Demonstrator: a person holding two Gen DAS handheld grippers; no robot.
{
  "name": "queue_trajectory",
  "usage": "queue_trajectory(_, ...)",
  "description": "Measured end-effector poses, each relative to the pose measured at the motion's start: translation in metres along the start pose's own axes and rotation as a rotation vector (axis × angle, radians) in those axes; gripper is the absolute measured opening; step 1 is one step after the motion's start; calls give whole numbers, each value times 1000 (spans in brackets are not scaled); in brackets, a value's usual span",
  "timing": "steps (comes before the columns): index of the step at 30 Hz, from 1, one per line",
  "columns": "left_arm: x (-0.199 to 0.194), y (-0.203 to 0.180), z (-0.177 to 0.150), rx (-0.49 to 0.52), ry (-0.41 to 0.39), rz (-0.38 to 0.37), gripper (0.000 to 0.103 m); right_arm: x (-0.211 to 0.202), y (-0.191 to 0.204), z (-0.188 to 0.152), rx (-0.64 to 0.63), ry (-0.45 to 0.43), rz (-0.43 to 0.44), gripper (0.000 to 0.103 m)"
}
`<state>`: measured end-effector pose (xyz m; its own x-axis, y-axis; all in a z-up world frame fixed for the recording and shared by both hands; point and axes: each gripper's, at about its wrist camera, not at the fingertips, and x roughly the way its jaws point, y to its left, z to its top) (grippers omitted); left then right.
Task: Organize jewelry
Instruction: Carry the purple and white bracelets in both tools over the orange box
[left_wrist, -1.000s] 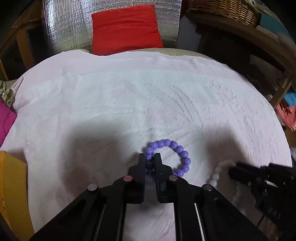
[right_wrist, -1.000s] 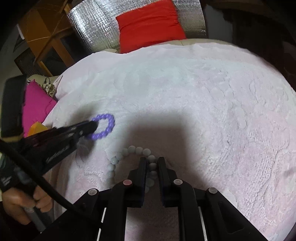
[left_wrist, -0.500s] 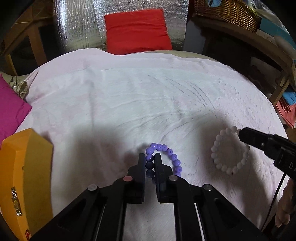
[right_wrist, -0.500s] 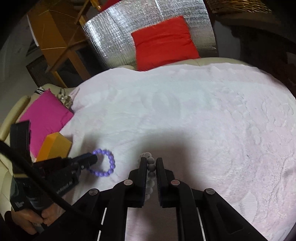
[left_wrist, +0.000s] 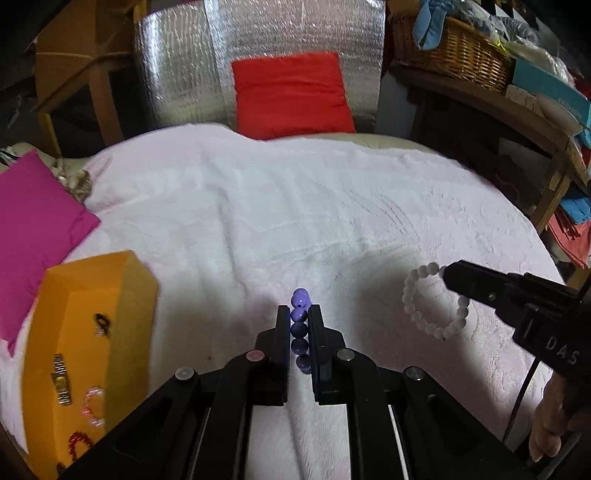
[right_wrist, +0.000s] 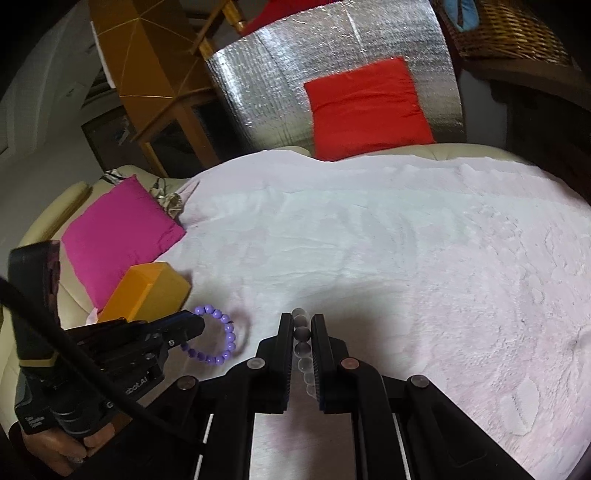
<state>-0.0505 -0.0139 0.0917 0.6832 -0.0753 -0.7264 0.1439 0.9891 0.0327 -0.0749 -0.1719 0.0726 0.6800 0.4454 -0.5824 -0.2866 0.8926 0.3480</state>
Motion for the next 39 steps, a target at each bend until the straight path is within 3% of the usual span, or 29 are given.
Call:
queue_trajectory(16,-88,7,-14,-68,-182,148,10,-19,60,-8,-99,-38,85,11)
queue_trajectory(39,-157,81,-61,-176,-195,322,10,-22,145,-14,-137,-51,255,11)
